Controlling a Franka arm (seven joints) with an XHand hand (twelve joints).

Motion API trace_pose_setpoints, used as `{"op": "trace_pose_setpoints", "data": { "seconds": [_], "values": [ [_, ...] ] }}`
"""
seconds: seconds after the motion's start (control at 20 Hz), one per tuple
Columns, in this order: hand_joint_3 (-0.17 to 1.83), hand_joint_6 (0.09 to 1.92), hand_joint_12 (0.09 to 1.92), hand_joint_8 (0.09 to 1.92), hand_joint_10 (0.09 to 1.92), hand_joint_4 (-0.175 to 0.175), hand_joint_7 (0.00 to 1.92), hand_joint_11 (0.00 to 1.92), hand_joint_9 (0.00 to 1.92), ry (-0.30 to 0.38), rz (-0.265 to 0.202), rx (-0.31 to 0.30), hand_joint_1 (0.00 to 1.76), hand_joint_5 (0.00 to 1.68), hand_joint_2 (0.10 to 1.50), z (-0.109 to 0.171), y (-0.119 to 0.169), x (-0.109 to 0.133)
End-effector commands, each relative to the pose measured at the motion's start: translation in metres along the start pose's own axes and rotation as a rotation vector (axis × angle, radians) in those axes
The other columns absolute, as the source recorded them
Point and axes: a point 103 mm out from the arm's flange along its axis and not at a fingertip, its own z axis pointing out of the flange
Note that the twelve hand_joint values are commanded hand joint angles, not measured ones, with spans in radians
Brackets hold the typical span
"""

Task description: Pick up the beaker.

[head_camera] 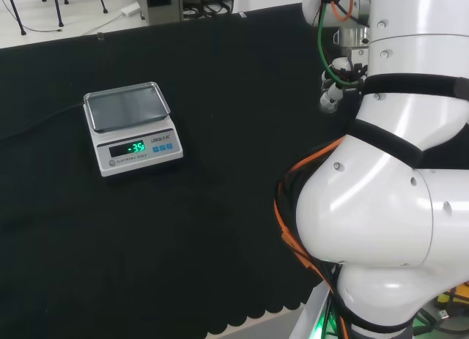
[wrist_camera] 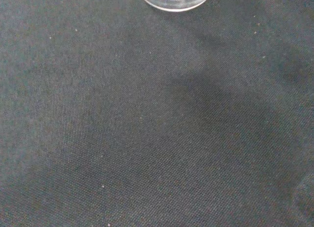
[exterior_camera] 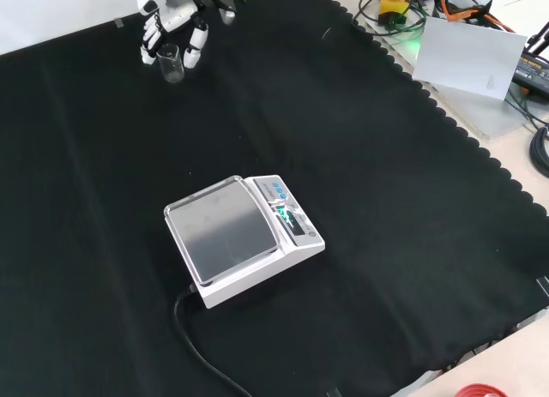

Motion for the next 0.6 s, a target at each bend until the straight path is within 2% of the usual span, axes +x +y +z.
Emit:
{"op": "trace_pose_setpoints", "data": {
  "seconds": [0.05,0.3,0.6],
  "values": [
    [-0.17,0.09,1.4,0.68,0.82,-0.034,0.2,0.24,0.39,-0.011,-0.002,0.0,0.93,0.44,1.03,0.0044,0.0062,0.0041],
    [-0.17,0.15,1.34,0.7,0.79,-0.05,0.25,0.36,0.5,-0.026,-0.004,-0.023,0.99,0.53,1.07,0.004,0.011,0.0084],
    [-0.17,0.69,1.3,0.72,0.76,-0.075,0.3,0.47,0.61,-0.026,-0.01,-0.046,1.02,0.45,1.17,0.0001,0.0148,0.012]
  ]
}}
